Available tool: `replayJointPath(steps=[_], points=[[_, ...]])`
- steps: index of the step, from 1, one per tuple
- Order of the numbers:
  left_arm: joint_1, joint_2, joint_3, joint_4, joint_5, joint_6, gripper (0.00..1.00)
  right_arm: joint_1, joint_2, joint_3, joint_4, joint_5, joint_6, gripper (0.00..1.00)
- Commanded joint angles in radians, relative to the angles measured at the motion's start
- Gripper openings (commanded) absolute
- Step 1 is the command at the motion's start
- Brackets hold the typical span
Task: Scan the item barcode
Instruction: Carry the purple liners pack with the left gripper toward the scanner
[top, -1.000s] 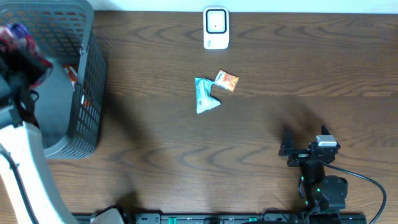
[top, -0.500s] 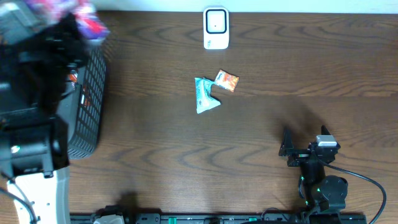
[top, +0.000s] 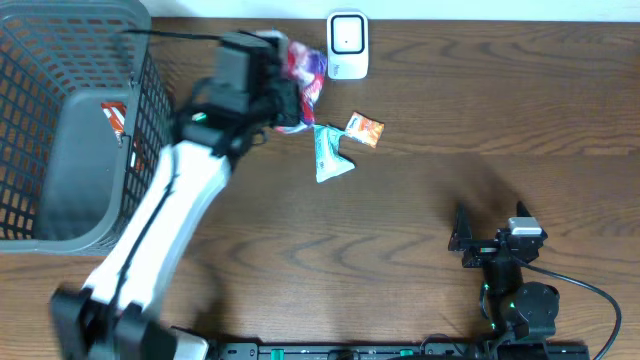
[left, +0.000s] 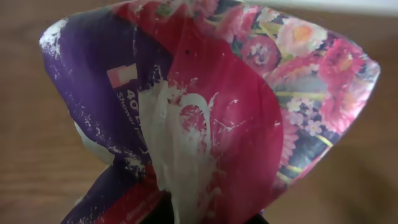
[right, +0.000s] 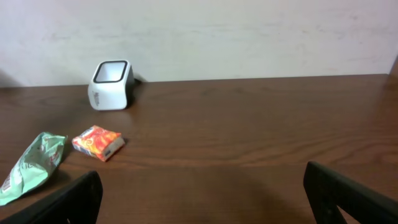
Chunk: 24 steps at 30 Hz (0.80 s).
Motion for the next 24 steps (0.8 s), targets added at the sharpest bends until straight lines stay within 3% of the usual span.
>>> replayJointPath(steps=[1,8,12,14,16,18,24], points=[[-0.031,0.123,0.014,-0.014,-0.289,-0.052,0.08,-0.006,-0.005,-0.004,0.0,-0.002,-0.007,0.99],[-0.074,0.332,0.014,-0.04,-0.314,-0.246,0.07,-0.006,-0.005,-0.004,0.0,-0.002,-0.007,0.99],[-0.113,0.373,0.014,-0.027,-0.258,-0.262,0.08,-0.006,-0.005,-0.004,0.0,-0.002,-0.007,0.99],[-0.13,0.372,0.015,-0.018,-0.255,-0.261,0.17,-0.006,-0.005,-0.004,0.0,-0.002,-0.007,0.99],[-0.143,0.359,0.016,0.0,-0.255,-0.261,0.46,-0.006,-0.005,-0.004,0.0,-0.002,-0.007,0.99],[-0.15,0.34,0.018,0.015,-0.254,-0.261,0.63,-0.006,-0.005,-0.004,0.0,-0.002,-0.007,0.99],[-0.142,0.193,0.019,0.05,-0.256,-0.249,0.77,-0.006,-0.005,-0.004,0.0,-0.002,-0.007,0.99]])
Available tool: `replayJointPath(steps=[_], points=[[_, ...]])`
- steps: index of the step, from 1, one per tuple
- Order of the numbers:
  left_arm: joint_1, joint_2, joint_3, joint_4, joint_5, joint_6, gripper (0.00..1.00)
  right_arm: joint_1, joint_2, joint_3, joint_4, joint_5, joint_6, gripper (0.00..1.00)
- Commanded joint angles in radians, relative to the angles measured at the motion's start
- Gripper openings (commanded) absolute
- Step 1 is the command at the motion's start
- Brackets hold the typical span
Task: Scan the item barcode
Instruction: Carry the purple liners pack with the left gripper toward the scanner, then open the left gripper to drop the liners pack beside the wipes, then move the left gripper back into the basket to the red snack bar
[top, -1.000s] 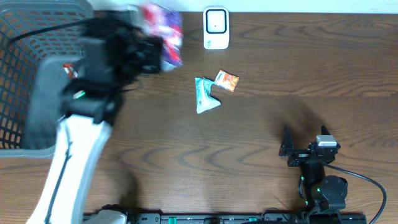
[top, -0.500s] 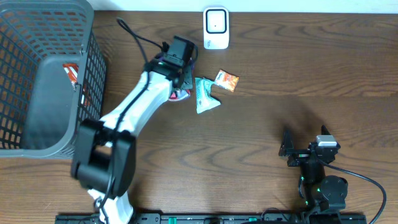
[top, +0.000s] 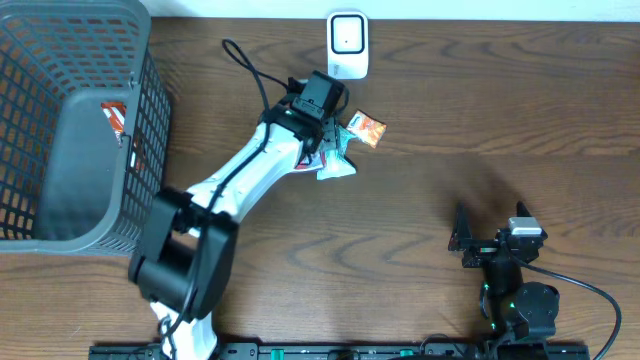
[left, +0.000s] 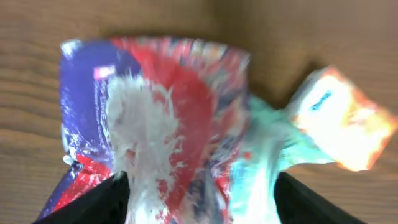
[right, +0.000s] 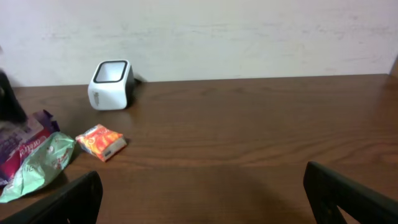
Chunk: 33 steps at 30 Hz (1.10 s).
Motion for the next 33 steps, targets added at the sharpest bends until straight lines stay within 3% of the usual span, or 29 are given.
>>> replayJointPath(steps=[1,7,12,16,21,33], points=[[0.015,-0.162,0.019,0.026,-0.007,0.016,0.78,-0.006,-0.005,-0.004,-0.001,-0.002,-0.007,0.99],[0.04,-0.381,0.019,0.047,-0.05,0.142,0.79,-0.006,-0.005,-0.004,-0.001,-0.002,-0.007,0.99],[0.089,-0.531,0.019,0.052,-0.19,0.15,0.8,-0.006,-0.005,-0.004,-0.001,-0.002,-0.007,0.99],[0.156,-0.606,0.019,0.082,-0.221,0.185,0.8,-0.006,-0.005,-0.004,-0.001,-0.002,-0.007,0.99],[0.298,-0.644,0.018,0.085,-0.221,0.185,0.85,-0.006,-0.005,-0.004,-0.001,-0.002,-0.007,0.99],[0.757,-0.623,0.018,0.136,-0.212,0.185,0.86,-0.006,-0.005,-0.004,-0.001,-0.002,-0.007,0.99]])
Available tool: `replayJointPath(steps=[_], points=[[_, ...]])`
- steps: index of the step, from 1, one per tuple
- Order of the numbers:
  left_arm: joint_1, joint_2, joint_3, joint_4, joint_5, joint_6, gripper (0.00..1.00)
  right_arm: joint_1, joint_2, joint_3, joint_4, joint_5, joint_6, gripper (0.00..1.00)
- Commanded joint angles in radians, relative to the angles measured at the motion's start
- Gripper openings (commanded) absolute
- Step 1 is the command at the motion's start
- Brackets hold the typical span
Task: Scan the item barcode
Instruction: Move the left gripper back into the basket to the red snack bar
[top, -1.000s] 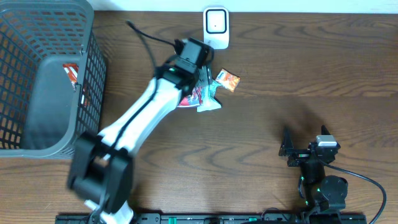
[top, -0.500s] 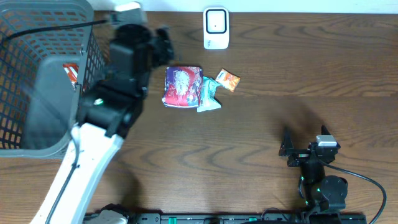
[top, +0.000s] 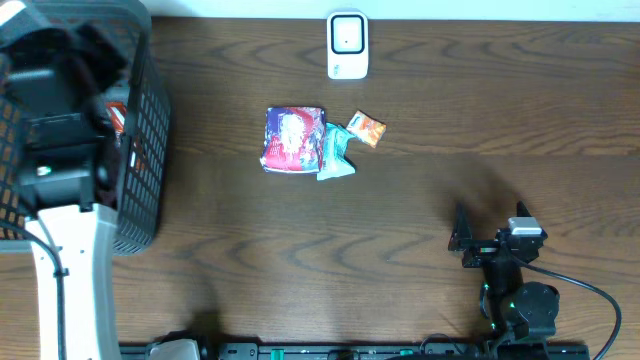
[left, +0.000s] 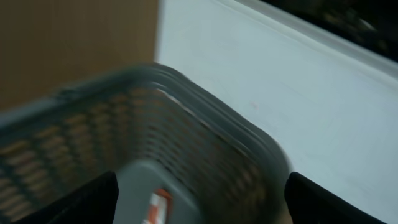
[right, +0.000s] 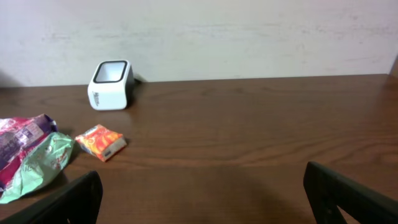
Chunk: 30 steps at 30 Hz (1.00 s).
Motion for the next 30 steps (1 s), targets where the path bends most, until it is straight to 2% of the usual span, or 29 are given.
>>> replayJointPath(steps=[1,3,6,8,12,18,26,30], points=[[0.105,0.01,0.018,0.007,-0.008,0.024,0.86,-0.006,-0.005,-0.004,-0.001,-0.002,-0.007,0.99],[0.15,0.031,0.018,0.006,0.0,0.074,0.86,-0.006,-0.005,-0.004,-0.001,-0.002,-0.007,0.99],[0.187,0.077,0.018,-0.018,0.069,0.254,0.87,-0.006,-0.005,-0.004,-0.001,-0.002,-0.007,0.99],[0.204,0.119,0.018,-0.056,0.074,0.303,0.91,-0.006,-0.005,-0.004,-0.001,-0.002,-0.007,0.99],[0.233,0.196,0.018,-0.089,0.107,0.301,0.91,-0.006,-0.005,-0.004,-0.001,-0.002,-0.007,0.99],[0.283,0.313,0.018,-0.093,0.394,0.301,0.92,-0.006,-0.005,-0.004,-0.001,-0.002,-0.007,0.99],[0.295,0.494,0.018,-0.163,0.426,0.324,0.92,-0.006,-0.005,-0.004,-0.001,-0.002,-0.007,0.99],[0.295,0.572,0.016,-0.163,0.494,0.335,0.92,-0.006,-0.005,-0.004,-0.001,-0.002,-0.007,0.99]])
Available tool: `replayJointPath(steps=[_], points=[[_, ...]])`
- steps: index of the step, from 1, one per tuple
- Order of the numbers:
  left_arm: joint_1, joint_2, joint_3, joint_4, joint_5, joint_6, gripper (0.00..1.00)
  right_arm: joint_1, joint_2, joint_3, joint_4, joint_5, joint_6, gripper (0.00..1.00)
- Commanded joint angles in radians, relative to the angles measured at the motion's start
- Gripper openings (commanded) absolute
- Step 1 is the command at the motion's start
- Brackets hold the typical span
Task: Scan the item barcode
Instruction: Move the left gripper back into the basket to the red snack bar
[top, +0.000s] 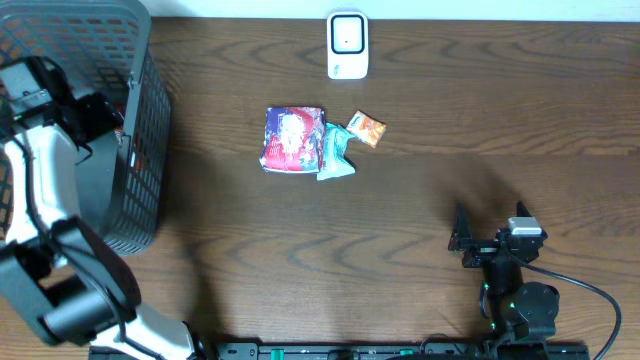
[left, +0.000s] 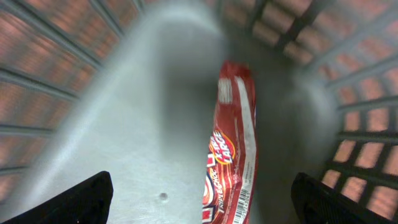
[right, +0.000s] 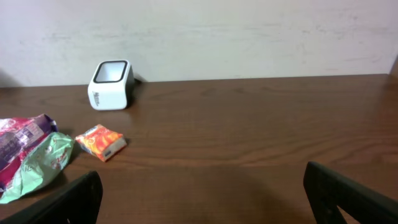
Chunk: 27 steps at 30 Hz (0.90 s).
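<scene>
My left gripper (left: 202, 208) is open inside the grey basket (top: 150, 60), its dark fingers (left: 68, 200) wide apart. Between and just ahead of them a red snack packet (left: 233, 149) lies on the basket floor, with a barcode at its near end. The white scanner (top: 347, 45) stands at the table's far edge, also seen as the scanner (right: 112, 84). My right gripper (right: 205, 205) is open and holds nothing, low over the table at the front right.
A floral pouch (top: 293, 138), a green packet (top: 335, 152) and a small orange packet (top: 366, 129) lie together mid-table, in front of the scanner. The basket's mesh walls (left: 348, 81) close in round my left gripper.
My left gripper was above the basket, looking at its rim and the wall. Now it is down inside the basket, open over the red packet. Nothing else has moved.
My left gripper held the floral pouch up beside the scanner. Then the pouch was down at the table against the green packet. Then it lay there alone, with my left arm over the basket. Now that gripper is inside the basket. The right arm stayed still.
</scene>
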Motion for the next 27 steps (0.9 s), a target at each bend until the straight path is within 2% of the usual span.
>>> replayJointPath(steps=[1,17,18,19,22,24,27], points=[[0.004,0.06,0.015,-0.005,0.1,0.039,0.92,-0.006,-0.005,-0.004,-0.001,-0.002,-0.007,0.99],[0.004,0.254,0.015,0.0,0.112,0.081,0.89,-0.006,-0.005,-0.004,-0.001,-0.002,-0.007,0.99],[0.004,0.259,0.015,-0.001,0.113,0.08,0.85,-0.006,-0.005,-0.004,-0.001,-0.002,-0.007,0.99],[0.004,0.265,0.015,-0.001,0.112,0.081,0.76,-0.006,-0.005,-0.004,-0.001,-0.002,-0.007,0.99],[0.005,0.266,0.015,0.004,0.112,0.08,0.29,-0.006,-0.005,-0.004,-0.001,-0.002,-0.007,0.99],[0.005,0.256,0.017,0.013,0.112,0.079,0.08,-0.006,-0.005,-0.004,-0.001,-0.002,-0.007,0.99],[0.006,0.217,0.019,0.045,0.112,0.035,0.07,-0.006,-0.005,-0.004,-0.001,-0.002,-0.007,0.99]])
